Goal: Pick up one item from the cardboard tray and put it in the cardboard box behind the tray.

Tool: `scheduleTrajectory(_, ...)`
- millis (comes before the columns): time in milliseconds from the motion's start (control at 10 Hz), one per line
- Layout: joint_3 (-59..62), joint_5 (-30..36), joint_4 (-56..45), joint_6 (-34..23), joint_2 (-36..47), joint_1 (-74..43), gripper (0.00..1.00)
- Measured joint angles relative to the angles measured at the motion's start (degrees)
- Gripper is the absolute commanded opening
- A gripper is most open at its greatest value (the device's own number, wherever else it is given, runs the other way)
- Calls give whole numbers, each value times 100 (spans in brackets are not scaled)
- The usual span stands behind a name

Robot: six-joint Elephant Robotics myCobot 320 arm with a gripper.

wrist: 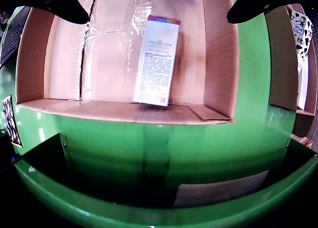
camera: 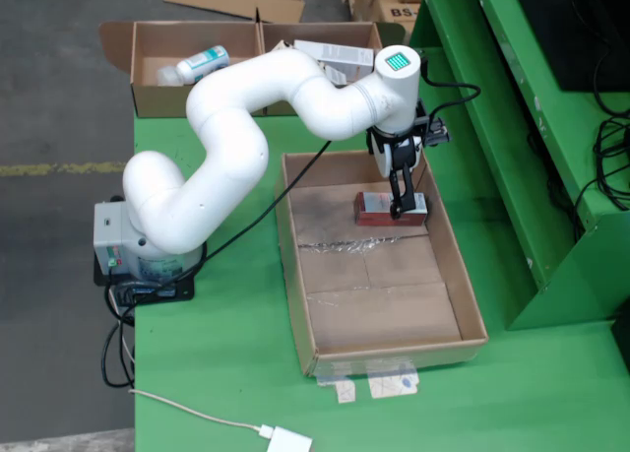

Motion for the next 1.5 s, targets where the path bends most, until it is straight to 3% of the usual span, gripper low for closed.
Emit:
scheduleTrajectory(400, -1002, 44, 782, -9, 9, -44, 100)
scheduleTrajectory(1100, -1169, 44, 1055, -9, -44, -35, 100)
scheduleTrajectory(1500, -720, 9, 1090, -53, -536, -9, 100)
